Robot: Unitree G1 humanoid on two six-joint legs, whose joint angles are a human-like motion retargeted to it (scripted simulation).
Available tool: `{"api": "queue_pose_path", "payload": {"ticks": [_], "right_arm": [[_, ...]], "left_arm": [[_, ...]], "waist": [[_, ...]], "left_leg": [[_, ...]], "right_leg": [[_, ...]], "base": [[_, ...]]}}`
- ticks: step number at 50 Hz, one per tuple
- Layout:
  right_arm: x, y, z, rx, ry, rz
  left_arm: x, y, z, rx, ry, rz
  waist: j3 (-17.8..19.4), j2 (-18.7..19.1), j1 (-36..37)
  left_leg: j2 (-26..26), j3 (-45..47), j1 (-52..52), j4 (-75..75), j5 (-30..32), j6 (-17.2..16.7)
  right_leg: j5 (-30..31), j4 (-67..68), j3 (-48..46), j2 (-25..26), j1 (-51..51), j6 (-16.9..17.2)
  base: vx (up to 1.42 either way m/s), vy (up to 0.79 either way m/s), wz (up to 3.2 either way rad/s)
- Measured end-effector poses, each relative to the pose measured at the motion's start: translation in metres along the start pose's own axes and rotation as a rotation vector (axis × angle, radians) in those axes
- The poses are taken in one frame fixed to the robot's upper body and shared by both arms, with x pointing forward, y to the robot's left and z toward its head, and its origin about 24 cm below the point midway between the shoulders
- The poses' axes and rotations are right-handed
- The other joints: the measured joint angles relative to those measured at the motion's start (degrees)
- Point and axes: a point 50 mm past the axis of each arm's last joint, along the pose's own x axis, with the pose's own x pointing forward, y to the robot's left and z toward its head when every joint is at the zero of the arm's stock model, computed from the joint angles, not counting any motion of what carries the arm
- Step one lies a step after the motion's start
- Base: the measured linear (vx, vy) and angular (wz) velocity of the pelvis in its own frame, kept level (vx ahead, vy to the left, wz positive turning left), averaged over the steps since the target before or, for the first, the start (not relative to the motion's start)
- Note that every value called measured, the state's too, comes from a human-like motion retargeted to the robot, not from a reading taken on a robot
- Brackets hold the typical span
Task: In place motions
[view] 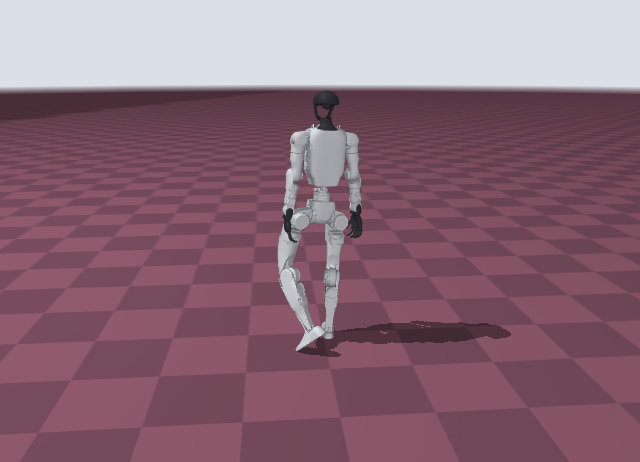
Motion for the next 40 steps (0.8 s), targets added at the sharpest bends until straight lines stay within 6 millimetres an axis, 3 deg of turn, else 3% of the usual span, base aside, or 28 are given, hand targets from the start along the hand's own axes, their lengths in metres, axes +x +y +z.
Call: {"api": "queue_pose_path", "payload": {"ticks": [3, 8, 10, 12, 14, 18, 23, 40], "right_arm": [[0.0, -0.005, -0.001, 0.01, 0.004, -0.017], [0.0, -0.006, -0.004, 0.039, 0.012, -0.015], [0.0, -0.003, -0.005, 0.051, 0.013, -0.006], [-0.001, 0.001, -0.008, 0.047, 0.019, 0.011], [-0.001, 0.007, -0.008, 0.028, 0.022, 0.029], [-0.001, 0.014, -0.004, 0.03, 0.014, 0.05], [-0.002, 0.019, -0.016, 0.03, 0.057, 0.077], [0.0, 0.017, 0.001, 0.058, -0.007, 0.068]], "left_arm": [[0.0, -0.004, 0.01, 0.034, -0.044, -0.006], [0.001, -0.008, 0.012, 0.089, -0.067, 0.011], [0.001, -0.01, 0.006, 0.1, -0.049, 0.012], [0.001, -0.01, -0.005, 0.095, -0.012, 0.007], [0.001, -0.011, -0.018, 0.068, 0.033, 0.0], [-0.001, -0.01, -0.033, -0.003, 0.089, 0.012], [-0.003, -0.008, -0.049, -0.074, 0.138, 0.03], [0.0, -0.004, -0.027, -0.063, 0.061, 0.026]], "waist": [[0.3, 0.7, 0.7], [1.0, 3.8, 2.2], [1.9, 4.4, 3.7], [1.5, 4.9, 2.2], [1.3, 5.4, 0.8], [1.7, 5.5, -0.7], [0.4, 5.9, -1.3], [0.1, 4.5, -1.1]], "left_leg": [[-3.1, -1.8, -2.7, -6.5, -5.5, 1.6], [-10.3, -13.0, -5.6, -24.8, -13.1, 2.0], [-12.2, -14.7, -5.2, -30.9, -6.6, 7.2], [-11.0, -13.2, -2.8, -31.4, -10.5, 5.1], [-9.6, -7.4, -0.6, -33.6, -10.2, 5.8], [-11.0, -5.1, 3.6, -38.5, -10.0, 7.4], [-11.6, -3.8, 6.1, -40.7, -10.5, 7.8], [-12.6, -2.3, 7.6, -40.9, -10.5, 7.3]], "right_leg": [[0.5, 0.3, 1.8, -0.1, -0.7, -1.0], [1.7, 0.6, 4.7, 2.4, -0.5, -2.9], [2.6, 0.8, 6.9, 3.0, 0.5, -3.2], [3.6, 1.3, 6.9, 3.1, 0.9, -3.0], [4.9, 1.8, 7.9, 3.4, 1.3, -2.8], [7.1, 2.4, 9.3, 3.4, 2.1, -2.8], [8.4, 2.5, 10.7, 3.6, 2.5, -2.3], [11.6, 2.7, 10.0, 2.7, 2.9, -1.2]], "base": [[0.07, 0.06, -0.85], [0.12, 0.09, -0.99], [0.18, 0.08, -1.17], [0.28, 0.11, -0.57], [0.26, 0.09, -0.62], [0.15, 0.1, -0.69], [0.22, 0.07, -0.42], [0.03, 0.01, -0.03]]}}
